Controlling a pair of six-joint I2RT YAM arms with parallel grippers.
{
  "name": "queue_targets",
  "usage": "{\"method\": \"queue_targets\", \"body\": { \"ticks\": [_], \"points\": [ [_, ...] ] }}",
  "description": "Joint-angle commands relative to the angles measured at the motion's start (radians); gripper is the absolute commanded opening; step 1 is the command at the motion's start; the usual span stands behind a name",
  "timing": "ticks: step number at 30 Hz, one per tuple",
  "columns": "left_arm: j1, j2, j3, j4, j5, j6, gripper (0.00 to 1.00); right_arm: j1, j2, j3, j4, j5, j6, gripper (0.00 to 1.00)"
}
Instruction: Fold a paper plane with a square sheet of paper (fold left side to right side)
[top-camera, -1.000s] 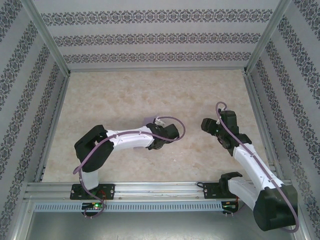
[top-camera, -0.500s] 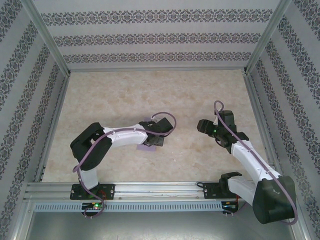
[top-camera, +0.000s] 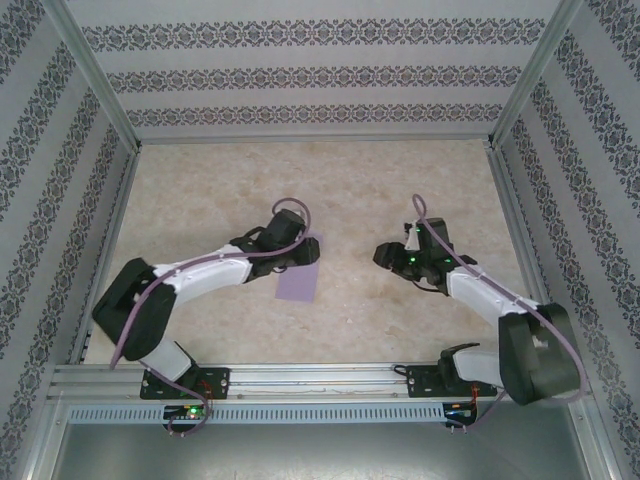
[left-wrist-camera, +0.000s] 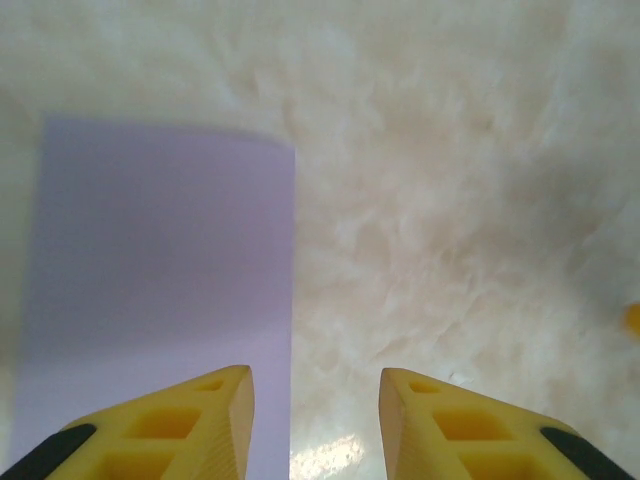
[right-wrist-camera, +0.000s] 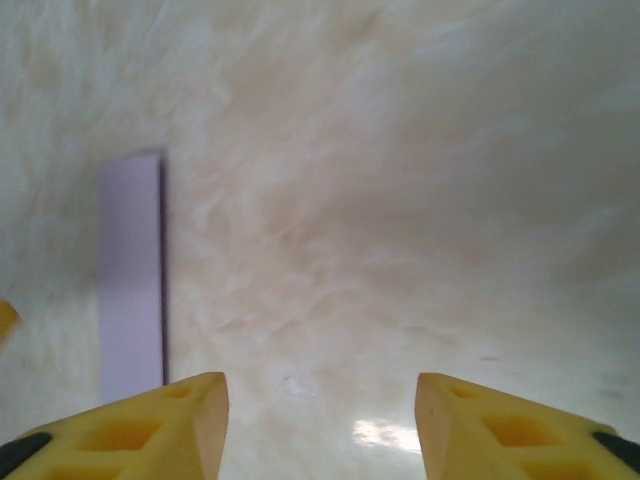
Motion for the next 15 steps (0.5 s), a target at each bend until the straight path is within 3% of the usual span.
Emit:
{"method": "queue_targets", "body": {
  "ticks": [1, 7, 15],
  "points": [
    [0.054, -0.107, -0.072, 0.087, -0.021, 0.072, 0.37, 0.093, 0.083, 0.063, 0.143, -0.084, 0.106, 0.41],
    [0.109, -0.278, -0.2, 0.116, -0.097, 0.129, 0.41, 0.25, 0.305, 0.173, 0.273, -0.097, 0.184, 0.16],
    [0.136, -0.359, -0.272, 0.096, -0.123, 0.13, 0.44, 0.328, 0.484, 0.268, 0.305, -0.105, 0.192, 0.01]
  ]
}}
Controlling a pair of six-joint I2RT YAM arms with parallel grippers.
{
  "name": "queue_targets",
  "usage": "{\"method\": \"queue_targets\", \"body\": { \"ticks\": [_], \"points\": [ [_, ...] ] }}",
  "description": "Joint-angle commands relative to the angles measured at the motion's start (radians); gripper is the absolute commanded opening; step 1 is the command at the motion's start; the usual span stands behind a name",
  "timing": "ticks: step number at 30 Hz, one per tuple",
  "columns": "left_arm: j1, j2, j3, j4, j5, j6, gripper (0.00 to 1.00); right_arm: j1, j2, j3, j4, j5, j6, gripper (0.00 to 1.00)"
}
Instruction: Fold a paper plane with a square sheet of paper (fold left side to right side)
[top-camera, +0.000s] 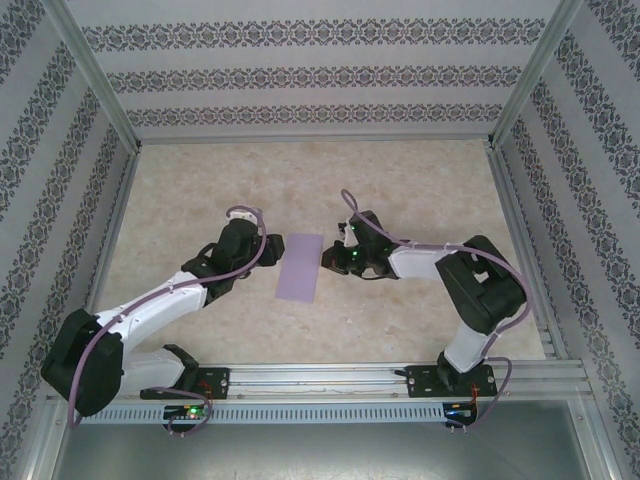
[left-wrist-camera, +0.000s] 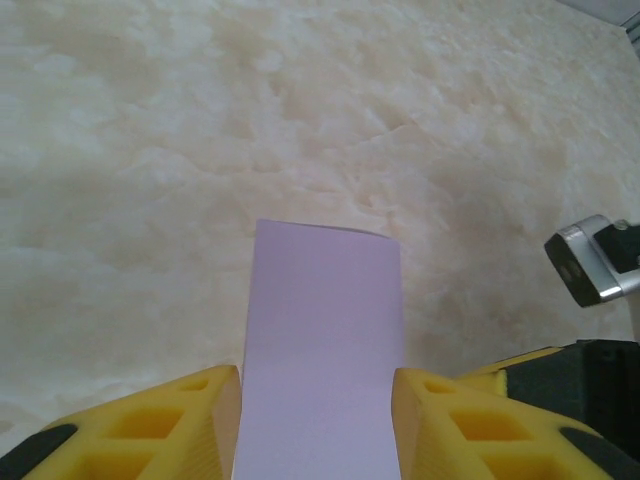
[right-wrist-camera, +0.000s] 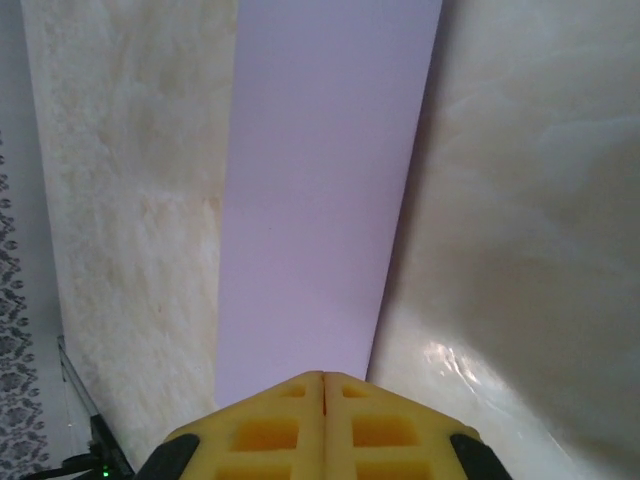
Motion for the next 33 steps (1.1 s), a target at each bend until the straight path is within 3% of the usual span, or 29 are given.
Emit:
{"method": "queue_targets", "body": {
  "ticks": [1, 11, 18, 27, 33],
  "points": [
    [0.014, -0.02, -0.013, 0.015, -0.032, 0.026, 0.44, 0.018, 0.042, 0.039, 0.039, -0.018, 0.009, 0.0],
    [0.02, 0.011, 0.018, -0.028, -0.027, 0.032, 0.44, 0.033, 0.125, 0.068, 0.011, -0.012, -0.019, 0.0],
    [0.025, 0.036, 0.036, -0.07, 0.004, 0.025, 0.44, 0.034, 0.141, 0.091, -0.115, 0.032, -0.089, 0.0],
    [0.103, 0.098, 0.002, -0.087, 0.278, -0.096, 0.46, 0.039, 0.142, 0.157, -0.409, 0.19, -0.252, 0.0],
    [0.114, 0.191, 0.005, -0.023, 0.425, -0.137, 0.41, 0.024, 0.111, 0.146, -0.45, 0.216, -0.288, 0.0]
  ]
}}
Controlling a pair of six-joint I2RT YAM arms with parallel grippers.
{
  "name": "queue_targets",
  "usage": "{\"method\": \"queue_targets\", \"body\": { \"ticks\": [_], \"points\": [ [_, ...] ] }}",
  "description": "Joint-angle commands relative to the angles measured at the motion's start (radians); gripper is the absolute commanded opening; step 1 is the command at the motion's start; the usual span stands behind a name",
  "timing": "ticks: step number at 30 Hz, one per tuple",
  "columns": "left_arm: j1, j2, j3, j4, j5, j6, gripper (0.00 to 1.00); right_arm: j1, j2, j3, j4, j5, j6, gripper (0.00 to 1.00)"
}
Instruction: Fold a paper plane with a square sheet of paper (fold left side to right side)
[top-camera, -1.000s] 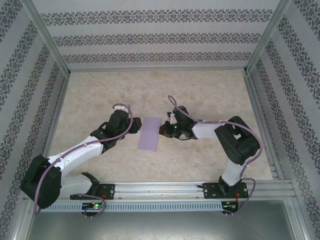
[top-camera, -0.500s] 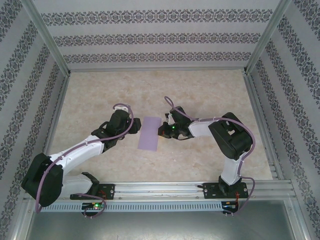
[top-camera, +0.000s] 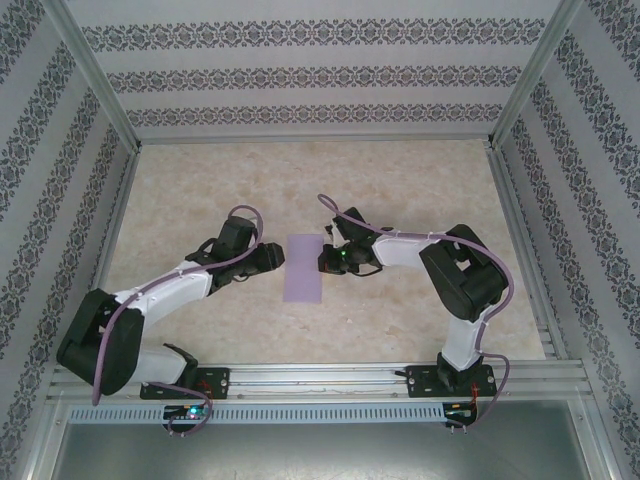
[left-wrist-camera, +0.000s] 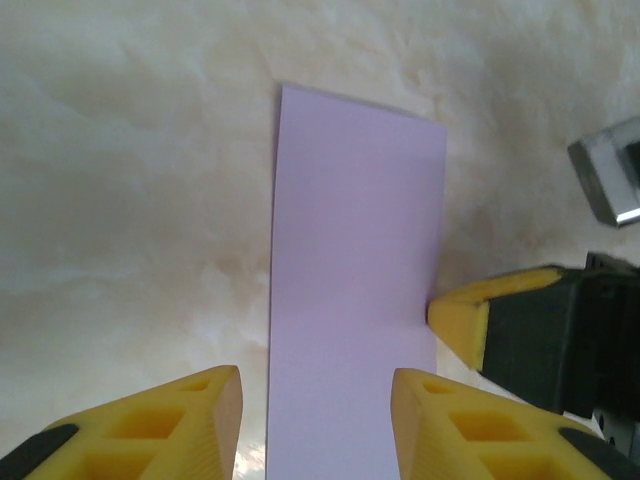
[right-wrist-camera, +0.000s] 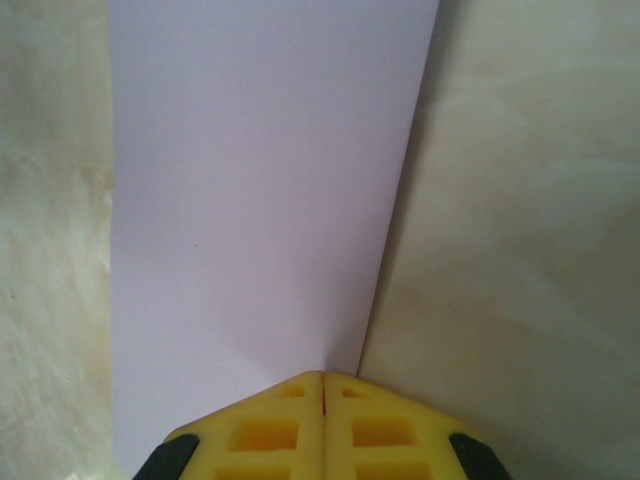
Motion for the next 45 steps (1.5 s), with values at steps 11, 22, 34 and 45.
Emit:
{"method": "queue_targets", "body": {
  "ticks": [11, 22, 34, 45],
  "points": [
    [-0.025, 0.24, 0.025, 0.153, 0.256, -0.107, 0.36, -0.026, -0.036, -0.053, -0.173, 0.105, -0.095, 0.0],
    [-0.044, 0.275, 0.043, 0.174, 0.262, -0.122, 0.28, -0.029, -0.025, -0.052, -0.162, 0.097, -0.088, 0.0],
    [-0.054, 0.277, 0.073, 0.062, 0.198, -0.091, 0.31, -0.029, -0.03, -0.053, -0.161, 0.1, -0.087, 0.0],
    [-0.066, 0.291, 0.089, 0.022, 0.189, -0.077, 0.31, -0.029, -0.027, -0.055, -0.159, 0.102, -0.086, 0.0]
  ]
}}
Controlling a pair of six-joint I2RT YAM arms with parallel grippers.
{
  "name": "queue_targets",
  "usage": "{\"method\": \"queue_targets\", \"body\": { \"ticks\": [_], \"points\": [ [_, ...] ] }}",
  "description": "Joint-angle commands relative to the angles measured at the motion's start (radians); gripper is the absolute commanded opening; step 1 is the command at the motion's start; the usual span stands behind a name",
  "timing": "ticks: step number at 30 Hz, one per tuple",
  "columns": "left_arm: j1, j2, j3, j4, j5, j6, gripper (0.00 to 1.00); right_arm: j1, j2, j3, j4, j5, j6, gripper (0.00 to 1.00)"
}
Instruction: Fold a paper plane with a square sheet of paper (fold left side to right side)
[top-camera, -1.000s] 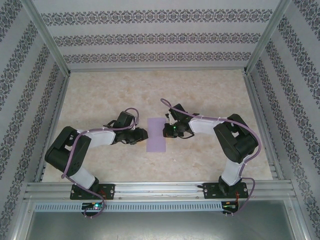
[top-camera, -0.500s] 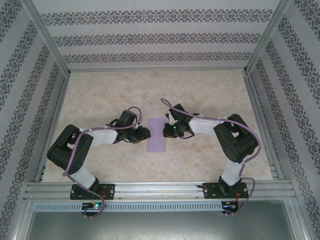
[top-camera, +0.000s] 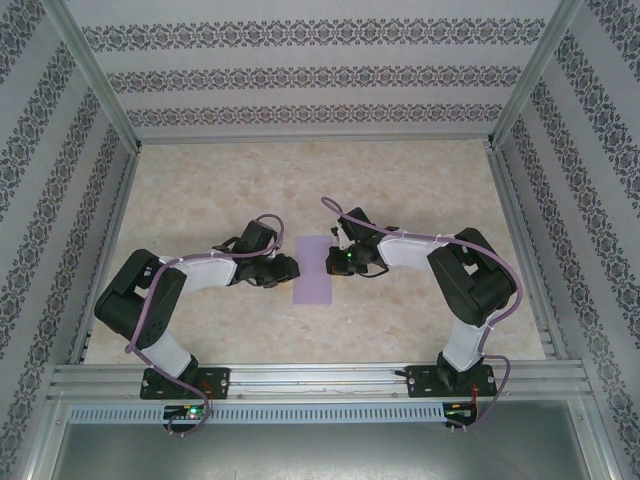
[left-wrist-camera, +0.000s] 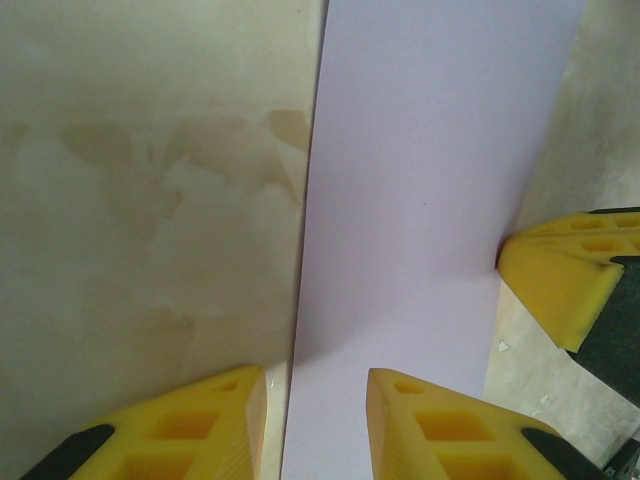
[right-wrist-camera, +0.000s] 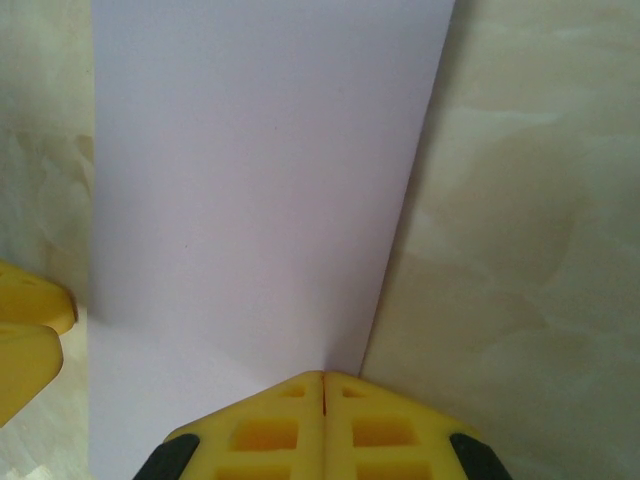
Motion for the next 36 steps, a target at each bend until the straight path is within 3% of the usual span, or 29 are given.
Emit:
{"method": "queue_targets", "body": {
  "ticks": [1, 15, 22, 36],
  "points": [
    [-0.023, 0.025, 0.027, -0.016, 0.011, 0.014, 0.31, -0.016, 0.018, -0.038, -0.082, 0.057, -0.016, 0.0],
    [-0.047, 0.056, 0.039, 0.025, 0.056, -0.013, 0.31, -0.017, 0.017, -0.046, -0.073, 0.053, -0.013, 0.0],
    [-0.047, 0.048, 0.013, 0.13, 0.074, -0.069, 0.34, -0.017, 0.015, -0.046, -0.075, 0.051, -0.013, 0.0],
    [-0.042, 0.018, 0.033, 0.105, 0.011, -0.049, 0.4, -0.017, 0.014, -0.047, -0.075, 0.049, -0.015, 0.0]
  ]
}}
